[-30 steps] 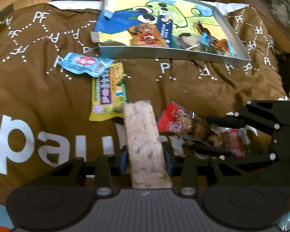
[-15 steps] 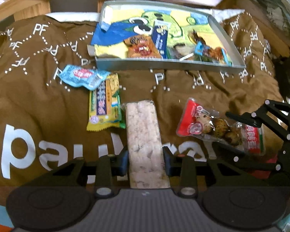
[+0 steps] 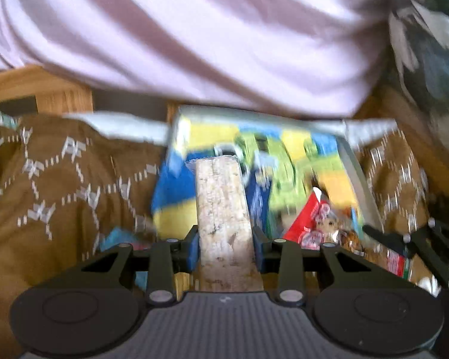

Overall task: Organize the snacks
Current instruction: 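Lift the nougat bar and quail-egg packet over the tray and lower them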

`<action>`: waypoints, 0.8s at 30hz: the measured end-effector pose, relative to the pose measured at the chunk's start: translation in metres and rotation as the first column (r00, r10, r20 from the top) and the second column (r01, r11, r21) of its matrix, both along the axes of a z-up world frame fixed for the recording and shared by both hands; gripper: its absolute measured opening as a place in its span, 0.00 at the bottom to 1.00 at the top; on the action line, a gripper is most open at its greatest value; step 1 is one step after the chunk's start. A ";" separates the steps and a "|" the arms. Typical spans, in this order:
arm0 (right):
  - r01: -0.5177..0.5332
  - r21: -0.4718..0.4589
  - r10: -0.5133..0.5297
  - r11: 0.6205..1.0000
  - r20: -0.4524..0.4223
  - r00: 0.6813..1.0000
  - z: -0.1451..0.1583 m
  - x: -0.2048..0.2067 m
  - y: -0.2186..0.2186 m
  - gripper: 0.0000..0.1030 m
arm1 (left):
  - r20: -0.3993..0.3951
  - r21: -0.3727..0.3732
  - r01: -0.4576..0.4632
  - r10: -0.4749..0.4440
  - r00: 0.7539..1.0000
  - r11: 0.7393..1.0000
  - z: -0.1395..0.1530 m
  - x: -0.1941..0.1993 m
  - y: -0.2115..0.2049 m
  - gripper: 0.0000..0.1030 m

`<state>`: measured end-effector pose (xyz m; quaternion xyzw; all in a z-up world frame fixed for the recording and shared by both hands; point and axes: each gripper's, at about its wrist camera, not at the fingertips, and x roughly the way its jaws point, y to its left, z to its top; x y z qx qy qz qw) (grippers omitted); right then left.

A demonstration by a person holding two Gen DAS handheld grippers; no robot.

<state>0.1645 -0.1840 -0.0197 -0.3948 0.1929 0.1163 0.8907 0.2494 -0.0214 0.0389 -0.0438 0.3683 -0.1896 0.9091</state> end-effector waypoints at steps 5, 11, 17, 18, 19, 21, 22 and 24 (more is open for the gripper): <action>0.055 0.039 -0.056 0.998 0.042 0.998 0.020 0.045 0.002 0.40 | 0.106 0.009 -0.047 0.045 0.993 0.999 0.014 0.032 -0.015 0.37; 0.103 0.112 -0.110 0.988 0.058 0.992 0.023 0.094 0.000 0.40 | 0.191 0.002 -0.079 0.077 0.979 0.997 0.010 0.064 -0.032 0.37; 0.139 0.142 -0.141 0.980 0.002 0.990 0.002 0.118 -0.005 0.41 | 0.105 -0.004 -0.115 0.114 0.988 0.993 -0.028 0.092 -0.040 0.37; 0.143 0.142 -0.143 0.980 -0.006 0.990 -0.003 0.121 -0.005 0.41 | 0.091 -0.001 -0.117 0.117 0.989 0.993 -0.034 0.096 -0.040 0.37; 0.148 0.143 -0.147 0.979 -0.018 0.989 -0.007 0.124 -0.006 0.40 | 0.083 0.006 -0.118 0.117 0.990 0.993 -0.040 0.099 -0.039 0.37; 0.163 0.149 -0.158 0.975 -0.043 0.986 -0.016 0.129 -0.008 0.40 | 0.069 0.018 -0.118 0.117 0.991 0.993 -0.051 0.104 -0.040 0.37; 0.170 0.154 -0.164 0.973 -0.053 0.985 -0.020 0.131 -0.009 0.40 | 0.060 0.021 -0.118 0.117 0.991 0.993 -0.056 0.105 -0.039 0.37; 0.183 0.160 -0.172 0.970 -0.077 0.982 -0.028 0.135 -0.011 0.40 | 0.039 0.027 -0.118 0.116 0.992 0.993 -0.065 0.108 -0.038 0.37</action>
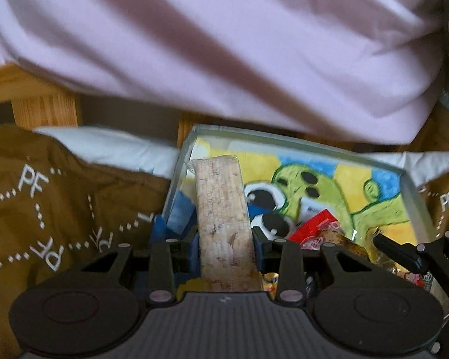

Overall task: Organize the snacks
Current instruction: 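Lift the nougat bar and quail-egg packet over the tray and lower them, then open both tools to release the snacks into the tray and lift away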

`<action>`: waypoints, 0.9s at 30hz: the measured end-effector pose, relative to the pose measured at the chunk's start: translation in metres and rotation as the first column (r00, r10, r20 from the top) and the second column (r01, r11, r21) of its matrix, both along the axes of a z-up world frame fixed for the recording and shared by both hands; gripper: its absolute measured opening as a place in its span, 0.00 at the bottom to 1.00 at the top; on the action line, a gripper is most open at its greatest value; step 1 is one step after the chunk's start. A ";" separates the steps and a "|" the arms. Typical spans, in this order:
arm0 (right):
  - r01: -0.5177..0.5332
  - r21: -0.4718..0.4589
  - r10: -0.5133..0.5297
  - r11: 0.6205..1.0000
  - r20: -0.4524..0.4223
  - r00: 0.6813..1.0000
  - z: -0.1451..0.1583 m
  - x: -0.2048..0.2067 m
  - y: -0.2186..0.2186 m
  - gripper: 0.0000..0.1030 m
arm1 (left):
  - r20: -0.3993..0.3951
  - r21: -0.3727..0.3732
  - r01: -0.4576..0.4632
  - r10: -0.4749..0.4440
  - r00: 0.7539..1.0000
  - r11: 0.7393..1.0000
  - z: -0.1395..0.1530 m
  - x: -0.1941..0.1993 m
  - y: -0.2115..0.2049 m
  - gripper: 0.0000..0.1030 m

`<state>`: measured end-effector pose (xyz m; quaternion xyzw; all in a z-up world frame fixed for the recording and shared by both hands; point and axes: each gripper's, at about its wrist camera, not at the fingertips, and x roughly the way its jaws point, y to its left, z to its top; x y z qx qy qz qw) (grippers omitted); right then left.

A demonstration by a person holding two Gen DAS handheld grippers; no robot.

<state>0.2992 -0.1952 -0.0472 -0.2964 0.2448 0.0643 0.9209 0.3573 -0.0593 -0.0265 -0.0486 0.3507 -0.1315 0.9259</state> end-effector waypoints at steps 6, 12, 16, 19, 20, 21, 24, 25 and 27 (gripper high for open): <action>0.012 0.039 -0.012 0.999 -0.019 1.000 -0.012 0.006 -0.003 0.44 | -0.050 0.013 0.004 -0.003 0.999 1.000 -0.021 0.004 0.002 0.38; 0.025 0.086 -0.022 0.996 -0.035 0.999 -0.010 0.008 -0.007 0.57 | -0.067 -0.009 -0.003 0.003 0.998 1.000 -0.023 0.004 0.005 0.40; 0.016 0.115 -0.012 0.993 -0.036 0.999 -0.006 0.003 -0.010 0.64 | -0.084 -0.023 -0.003 0.001 0.996 1.000 -0.022 0.004 0.007 0.44; 0.019 0.141 -0.015 0.990 -0.032 0.999 0.000 -0.001 -0.012 0.71 | -0.085 -0.036 -0.009 0.006 0.996 0.999 -0.018 0.002 0.008 0.51; 0.021 0.146 -0.017 0.989 -0.030 0.999 0.002 -0.003 -0.012 0.73 | -0.080 -0.041 -0.012 0.008 0.997 0.999 -0.016 0.001 0.009 0.56; 0.026 0.153 -0.022 0.988 -0.024 0.999 0.005 -0.004 -0.013 0.73 | -0.072 -0.046 -0.015 0.012 0.997 0.999 -0.013 -0.001 0.010 0.59; 0.040 0.191 -0.039 0.981 -0.011 0.999 0.014 -0.010 -0.018 0.80 | -0.042 -0.061 -0.017 0.015 0.999 0.998 -0.004 -0.006 0.013 0.68; 0.046 0.207 -0.045 0.977 -0.008 0.999 0.017 -0.012 -0.020 0.85 | -0.034 -0.065 -0.018 0.015 0.999 0.998 -0.001 -0.008 0.014 0.70; 0.057 0.242 -0.056 0.969 -0.009 0.998 0.023 -0.019 -0.024 0.90 | -0.016 -0.083 -0.015 0.014 1.000 0.996 0.005 -0.012 0.018 0.76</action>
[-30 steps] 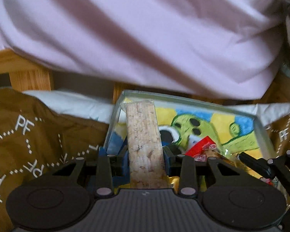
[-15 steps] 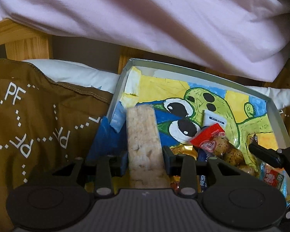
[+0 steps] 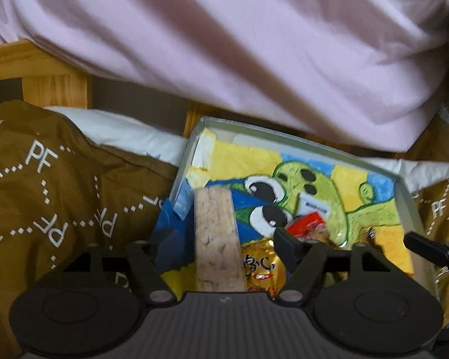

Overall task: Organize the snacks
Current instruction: 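Open both tools to release the snacks into the tray and lift away, then move both open tools back over the remaining packets beside the tray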

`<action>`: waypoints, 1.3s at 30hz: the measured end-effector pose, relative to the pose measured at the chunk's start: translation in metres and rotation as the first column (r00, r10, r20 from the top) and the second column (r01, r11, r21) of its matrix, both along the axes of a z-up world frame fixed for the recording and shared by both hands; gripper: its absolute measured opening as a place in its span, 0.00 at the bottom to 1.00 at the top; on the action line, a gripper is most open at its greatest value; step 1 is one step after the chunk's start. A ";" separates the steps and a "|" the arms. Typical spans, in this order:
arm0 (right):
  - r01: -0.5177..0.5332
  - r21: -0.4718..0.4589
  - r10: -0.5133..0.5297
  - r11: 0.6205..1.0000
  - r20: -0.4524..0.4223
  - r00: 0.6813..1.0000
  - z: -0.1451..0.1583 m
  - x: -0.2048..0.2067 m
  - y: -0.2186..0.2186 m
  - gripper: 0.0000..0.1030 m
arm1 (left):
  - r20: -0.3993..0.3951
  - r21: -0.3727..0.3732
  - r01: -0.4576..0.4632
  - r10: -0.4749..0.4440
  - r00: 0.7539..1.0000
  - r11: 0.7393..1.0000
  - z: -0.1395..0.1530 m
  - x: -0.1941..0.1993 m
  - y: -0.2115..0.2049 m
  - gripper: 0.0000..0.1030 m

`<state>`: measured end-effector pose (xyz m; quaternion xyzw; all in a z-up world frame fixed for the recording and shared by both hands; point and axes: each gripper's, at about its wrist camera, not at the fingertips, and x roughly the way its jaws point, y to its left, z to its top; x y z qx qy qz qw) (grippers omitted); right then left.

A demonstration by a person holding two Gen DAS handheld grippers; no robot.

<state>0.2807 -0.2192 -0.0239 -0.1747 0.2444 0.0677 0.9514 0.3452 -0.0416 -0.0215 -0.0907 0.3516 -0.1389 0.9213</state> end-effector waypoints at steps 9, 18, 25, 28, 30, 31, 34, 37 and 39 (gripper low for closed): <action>-0.002 0.127 -0.005 0.992 0.052 0.999 0.028 -0.041 -0.005 0.99 | 0.102 -0.025 -0.008 0.011 0.995 1.000 0.032 -0.025 0.021 0.95; 0.004 0.247 -0.045 0.969 0.159 0.986 0.060 -0.087 -0.011 0.99 | 0.243 0.007 -0.058 0.055 0.968 0.998 0.056 -0.071 0.050 0.99; -0.034 0.252 -0.002 0.967 0.140 0.990 0.061 -0.121 -0.003 0.99 | 0.290 0.066 -0.047 0.026 0.957 0.997 0.052 -0.116 0.075 0.99; -0.051 0.252 0.019 0.967 0.129 0.992 0.058 -0.136 0.001 0.99 | 0.285 0.079 -0.033 0.009 0.958 0.996 0.047 -0.134 0.082 1.00; -0.061 0.243 0.034 0.968 0.115 0.993 0.055 -0.145 0.005 0.99 | 0.271 0.101 -0.018 -0.010 0.962 0.995 0.042 -0.146 0.086 1.00; -0.068 0.237 0.044 0.969 0.103 0.994 0.053 -0.148 0.007 0.99 | 0.254 0.118 -0.008 -0.023 0.967 0.993 0.040 -0.150 0.087 1.00; -0.075 0.205 0.065 0.976 0.058 0.996 0.043 -0.159 0.015 0.99 | 0.207 0.162 0.045 -0.078 0.975 0.986 0.031 -0.161 0.091 1.00; -0.094 0.185 0.093 0.978 0.012 0.996 0.033 -0.170 0.022 0.99 | 0.164 0.198 0.061 -0.094 0.982 0.978 0.022 -0.175 0.098 1.00; -0.102 0.186 0.107 0.977 -0.017 0.994 0.028 -0.177 0.025 0.99 | 0.130 0.204 0.069 -0.097 0.987 0.977 0.016 -0.181 0.103 1.00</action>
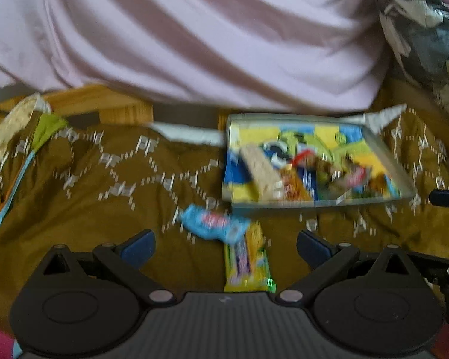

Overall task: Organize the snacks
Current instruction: 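Move both open tools back over the remaining packets beside the tray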

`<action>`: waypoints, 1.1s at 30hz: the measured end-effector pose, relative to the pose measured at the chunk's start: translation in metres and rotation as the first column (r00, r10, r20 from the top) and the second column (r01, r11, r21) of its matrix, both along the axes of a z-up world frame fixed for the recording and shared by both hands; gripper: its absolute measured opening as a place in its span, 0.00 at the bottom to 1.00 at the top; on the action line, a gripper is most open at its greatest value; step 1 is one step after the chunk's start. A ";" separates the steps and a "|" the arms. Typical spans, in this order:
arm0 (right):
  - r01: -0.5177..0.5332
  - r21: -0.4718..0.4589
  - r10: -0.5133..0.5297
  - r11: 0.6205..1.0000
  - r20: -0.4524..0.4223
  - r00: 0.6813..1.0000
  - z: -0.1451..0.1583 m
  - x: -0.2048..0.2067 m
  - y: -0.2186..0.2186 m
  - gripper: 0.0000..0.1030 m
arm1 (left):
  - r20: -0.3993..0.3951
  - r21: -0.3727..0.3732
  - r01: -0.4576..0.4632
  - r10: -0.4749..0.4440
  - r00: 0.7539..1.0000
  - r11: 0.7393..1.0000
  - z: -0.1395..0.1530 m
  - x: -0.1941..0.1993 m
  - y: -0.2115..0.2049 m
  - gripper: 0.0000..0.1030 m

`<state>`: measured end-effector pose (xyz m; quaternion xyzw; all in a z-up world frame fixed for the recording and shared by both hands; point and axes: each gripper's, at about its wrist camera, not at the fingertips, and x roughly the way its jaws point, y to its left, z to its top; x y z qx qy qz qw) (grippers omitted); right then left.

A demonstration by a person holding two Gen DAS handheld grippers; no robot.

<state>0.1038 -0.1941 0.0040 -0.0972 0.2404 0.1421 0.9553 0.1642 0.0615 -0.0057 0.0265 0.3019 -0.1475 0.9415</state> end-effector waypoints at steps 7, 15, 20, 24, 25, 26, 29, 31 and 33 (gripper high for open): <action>-0.014 -0.001 0.014 1.000 -0.064 0.998 -0.008 -0.011 0.010 0.99 | -0.067 0.037 0.012 -0.009 0.998 0.999 -0.009 -0.016 0.013 1.00; -0.039 -0.003 0.038 0.999 -0.102 0.994 -0.014 -0.013 0.022 0.99 | -0.167 0.032 -0.043 0.048 0.985 0.999 -0.012 -0.019 0.024 0.99; -0.050 -0.007 0.049 0.999 -0.130 0.990 -0.021 -0.011 0.028 0.99 | -0.190 0.021 -0.048 0.051 0.980 0.999 -0.017 -0.019 0.027 0.99; -0.041 0.002 0.040 0.999 -0.146 0.989 -0.025 -0.005 0.031 0.99 | -0.192 0.028 -0.030 0.035 0.981 0.999 -0.020 -0.015 0.024 0.99; -0.038 0.005 0.038 0.999 -0.148 0.988 -0.025 -0.003 0.031 0.99 | -0.194 0.033 -0.028 0.034 0.980 0.999 -0.021 -0.014 0.024 0.99; -0.036 0.008 0.037 0.999 -0.149 0.988 -0.026 -0.001 0.032 0.99 | -0.199 0.036 -0.026 0.033 0.979 0.999 -0.022 -0.012 0.023 0.99; -0.031 0.013 0.033 0.999 -0.152 0.988 -0.028 0.004 0.034 0.99 | -0.214 0.037 -0.032 0.039 0.976 0.999 -0.026 -0.007 0.022 0.99; -0.026 0.019 0.029 0.999 -0.157 0.987 -0.030 0.009 0.035 0.99 | -0.224 0.028 -0.041 0.046 0.974 0.999 -0.028 -0.002 0.023 0.99; -0.021 0.024 0.024 0.999 -0.158 0.987 -0.032 0.015 0.037 0.99 | -0.229 0.020 -0.050 0.054 0.972 0.999 -0.029 0.002 0.023 0.99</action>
